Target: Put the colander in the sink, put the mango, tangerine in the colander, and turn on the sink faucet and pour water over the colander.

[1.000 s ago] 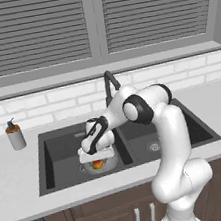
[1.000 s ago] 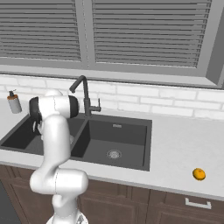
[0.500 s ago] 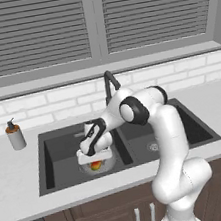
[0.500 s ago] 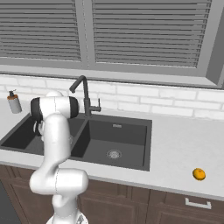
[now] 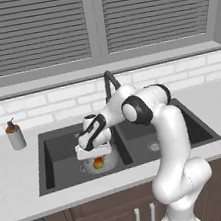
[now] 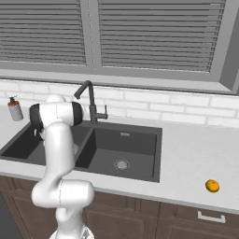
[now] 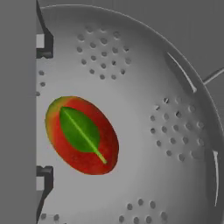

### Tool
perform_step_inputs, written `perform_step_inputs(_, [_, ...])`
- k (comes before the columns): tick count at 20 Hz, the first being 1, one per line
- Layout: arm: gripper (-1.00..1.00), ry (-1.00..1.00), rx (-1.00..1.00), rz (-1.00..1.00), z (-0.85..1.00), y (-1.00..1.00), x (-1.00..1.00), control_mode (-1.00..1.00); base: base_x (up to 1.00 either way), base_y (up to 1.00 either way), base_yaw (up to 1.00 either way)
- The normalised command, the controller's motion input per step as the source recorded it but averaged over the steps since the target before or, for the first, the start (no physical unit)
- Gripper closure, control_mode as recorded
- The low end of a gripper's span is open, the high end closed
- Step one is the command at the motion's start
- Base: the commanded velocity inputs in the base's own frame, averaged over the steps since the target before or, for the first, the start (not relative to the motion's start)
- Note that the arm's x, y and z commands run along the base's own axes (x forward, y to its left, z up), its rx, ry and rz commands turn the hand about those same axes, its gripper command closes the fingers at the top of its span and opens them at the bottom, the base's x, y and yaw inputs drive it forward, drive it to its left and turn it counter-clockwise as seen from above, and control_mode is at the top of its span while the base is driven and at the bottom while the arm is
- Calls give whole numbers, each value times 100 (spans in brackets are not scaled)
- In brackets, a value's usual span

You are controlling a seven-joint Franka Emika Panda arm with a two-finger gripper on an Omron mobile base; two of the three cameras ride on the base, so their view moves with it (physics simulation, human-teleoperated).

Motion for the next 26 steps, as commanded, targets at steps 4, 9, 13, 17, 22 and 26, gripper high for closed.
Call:
perform_step_inputs(4, [-100, -5, 0, 0, 80, -18, 0, -100, 0, 0, 0])
perform_step_inputs(9, [-100, -7, 0, 0, 93, -10, -26, -100, 0, 0, 0])
perform_step_inputs(13, [-100, -9, 0, 0, 100, 0, -69, -100, 0, 0, 0])
perform_step_inputs(17, [-100, -6, 0, 0, 100, 0, -64, -100, 0, 0, 0])
perform_step_inputs(22, [-100, -1, 0, 0, 100, -6, -39, -100, 0, 0, 0])
perform_step_inputs(26, [-100, -5, -3, 3, 99, -40, -75, -100, 0, 0, 0])
